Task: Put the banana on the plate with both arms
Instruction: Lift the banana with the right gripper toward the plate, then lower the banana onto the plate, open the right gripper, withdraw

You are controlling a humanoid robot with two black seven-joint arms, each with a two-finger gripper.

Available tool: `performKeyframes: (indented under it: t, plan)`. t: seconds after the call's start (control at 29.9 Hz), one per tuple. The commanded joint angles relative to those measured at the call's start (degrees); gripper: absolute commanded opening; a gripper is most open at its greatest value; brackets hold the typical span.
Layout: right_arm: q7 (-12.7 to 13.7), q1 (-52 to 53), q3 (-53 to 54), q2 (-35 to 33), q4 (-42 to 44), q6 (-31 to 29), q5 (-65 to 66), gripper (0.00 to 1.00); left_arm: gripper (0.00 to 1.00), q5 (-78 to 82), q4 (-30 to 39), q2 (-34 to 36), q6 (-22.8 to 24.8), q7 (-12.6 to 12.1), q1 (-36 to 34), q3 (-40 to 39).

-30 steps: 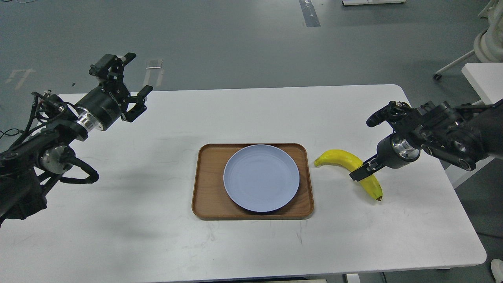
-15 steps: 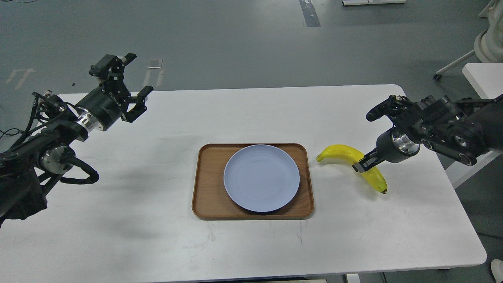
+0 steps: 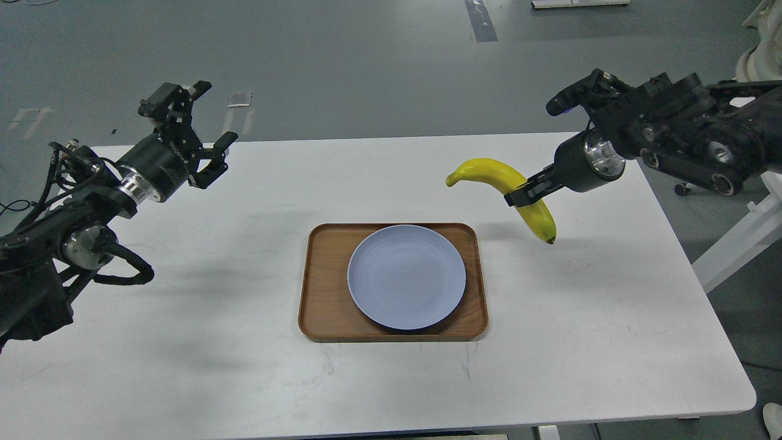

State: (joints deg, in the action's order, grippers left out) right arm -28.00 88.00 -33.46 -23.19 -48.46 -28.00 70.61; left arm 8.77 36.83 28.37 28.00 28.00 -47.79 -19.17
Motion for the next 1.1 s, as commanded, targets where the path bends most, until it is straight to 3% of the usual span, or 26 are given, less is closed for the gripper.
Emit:
performKeyframes:
  t: [0.0, 0.23, 0.43, 0.77, 0.94, 1.07]
  plan:
    - [0.0, 0.3, -0.2, 6.4, 0.6, 0.0, -4.8, 0.13, 0.98, -0.1, 0.0, 0.0, 0.0, 0.0, 0.1, -0.1]
    - [0.0, -2.1, -1.7, 15.0, 4.0, 0.0, -9.0, 0.15, 0.98, -0.2, 0.0, 0.0, 0.0, 0.0, 0.1, -0.1]
    - [0.0, -4.8, -3.8, 16.5, 4.2, 0.0, -9.5, 0.28, 0.98, -0.2, -0.3, -0.2, 0.0, 0.0, 0.1, -0.1]
    - [0.0, -5.8, -3.2, 16.9, 4.4, 0.0, -13.4, 0.29, 0.98, -0.2, -0.4, -0.2, 0.0, 0.0, 0.0, -0.1]
    - [0.0, -6.1, -4.0, 17.7, 5.4, 0.0, -13.4, 0.39, 0.98, -0.2, -0.3, -0.2, 0.0, 0.0, 0.0, -0.2]
    - [0.0, -6.8, -4.1, 17.8, 5.7, 0.0, -13.4, 0.55, 0.98, -0.2, -0.4, -0.1, 0.0, 0.0, 0.0, -0.3]
